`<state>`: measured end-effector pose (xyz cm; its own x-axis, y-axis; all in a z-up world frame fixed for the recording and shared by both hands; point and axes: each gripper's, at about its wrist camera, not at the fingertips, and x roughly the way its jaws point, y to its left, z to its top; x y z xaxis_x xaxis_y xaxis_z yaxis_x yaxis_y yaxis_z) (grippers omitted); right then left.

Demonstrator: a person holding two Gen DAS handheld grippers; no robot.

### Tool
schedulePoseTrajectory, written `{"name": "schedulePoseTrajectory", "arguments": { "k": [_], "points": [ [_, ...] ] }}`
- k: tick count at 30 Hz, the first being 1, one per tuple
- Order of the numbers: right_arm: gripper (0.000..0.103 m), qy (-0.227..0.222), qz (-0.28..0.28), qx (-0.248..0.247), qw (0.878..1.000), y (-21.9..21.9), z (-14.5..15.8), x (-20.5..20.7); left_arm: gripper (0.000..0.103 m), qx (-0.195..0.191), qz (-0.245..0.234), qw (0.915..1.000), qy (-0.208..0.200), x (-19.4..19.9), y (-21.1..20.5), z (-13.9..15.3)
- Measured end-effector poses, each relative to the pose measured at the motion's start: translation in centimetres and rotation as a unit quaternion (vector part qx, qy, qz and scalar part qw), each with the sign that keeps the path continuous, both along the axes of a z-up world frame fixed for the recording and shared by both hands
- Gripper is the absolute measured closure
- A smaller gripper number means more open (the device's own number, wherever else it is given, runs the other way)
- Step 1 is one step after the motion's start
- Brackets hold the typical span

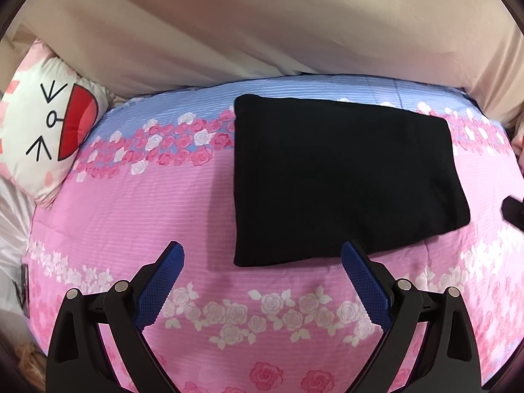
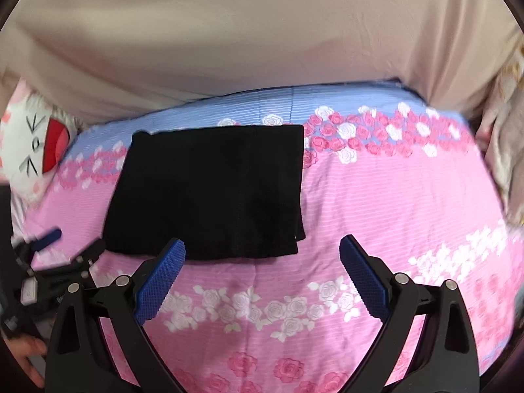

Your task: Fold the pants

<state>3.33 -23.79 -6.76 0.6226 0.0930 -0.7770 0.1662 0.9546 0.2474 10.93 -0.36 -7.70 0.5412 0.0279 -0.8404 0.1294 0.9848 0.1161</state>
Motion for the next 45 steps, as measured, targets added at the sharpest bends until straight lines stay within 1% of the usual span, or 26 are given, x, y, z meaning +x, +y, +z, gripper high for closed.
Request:
{"name": "schedulePoseTrajectory", "arguments": {
  "k": [1,3,6,8,10,11,16,22,26,30,33,35,37,39,41,45],
  "points": [
    [0.005,-0.002,-0.003,0.01,1.0,-0.4,-0.1,0.2,0.008,0.002,0.004,1.0,-0.003,0.1,0.0,0.0],
    [0.005,0.006,-0.019,0.008,1.0,-1.0,-0.5,0.6,0.008,-0.002,-0.003,1.0,-0.006,0.4,0.0,0.0],
    [0.005,0.009,-0.008,0.001,1.0,-1.0,-1.0,0.9,0.008,-0.012,-0.013,0.9998,-0.001,0.9,0.1,-0.2],
    [0.005,0.018,0.003,0.003,1.0,-1.0,-1.6,1.4,0.008,-0.009,-0.013,0.9999,0.0,1.5,0.1,-0.5],
    [0.005,0.032,0.004,-0.002,0.999,-1.0,-2.1,1.8,0.008,0.005,-0.007,1.0,0.002,2.0,0.1,-0.7],
    [0.005,0.034,0.002,-0.007,0.999,-1.0,-2.2,1.9,0.008,0.006,-0.008,1.0,0.0,2.2,0.1,-0.6],
    [0.005,0.035,0.0,-0.003,0.999,-0.8,-2.1,1.8,0.008,0.009,-0.009,0.9999,-0.01,2.3,0.3,0.0],
    [0.005,0.039,0.014,-0.013,0.999,0.6,-2.0,1.2,0.008,0.013,-0.014,0.9998,-0.004,1.5,-0.2,-0.3],
    [0.005,0.034,0.025,-0.028,0.999,1.8,-1.7,0.8,0.008,0.013,-0.013,0.9998,-0.003,0.9,-0.4,-0.3],
    [0.005,0.03,0.026,-0.028,0.999,2.1,-1.4,0.4,0.008,0.01,-0.01,0.9999,-0.005,0.4,-0.4,0.0],
    [0.005,0.024,0.026,-0.034,0.999,2.3,-1.0,0.0,0.008,-0.006,-0.004,1.0,-0.004,0.2,-0.1,0.3],
    [0.005,0.019,0.026,-0.037,0.999,2.3,-0.7,-0.5,0.008,-0.015,0.005,0.9998,-0.011,-0.2,0.2,0.7],
    [0.005,0.016,0.026,-0.037,0.999,2.3,-0.5,-0.9,0.008,-0.003,0.009,0.9997,-0.023,-0.6,0.1,1.2],
    [0.005,0.014,0.024,-0.039,0.999,2.4,-0.3,-1.3,0.008,0.023,0.01,0.9991,-0.034,-0.9,-0.2,1.5],
    [0.005,0.012,0.023,-0.039,0.999,2.4,-0.2,-1.7,0.008,0.037,0.008,0.9983,-0.043,-1.2,-0.5,1.8],
    [0.005,0.009,0.02,-0.041,0.999,2.5,0.0,-2.5,0.007,0.022,0.007,0.9989,-0.042,-1.5,-0.4,2.1]
  ]
}}
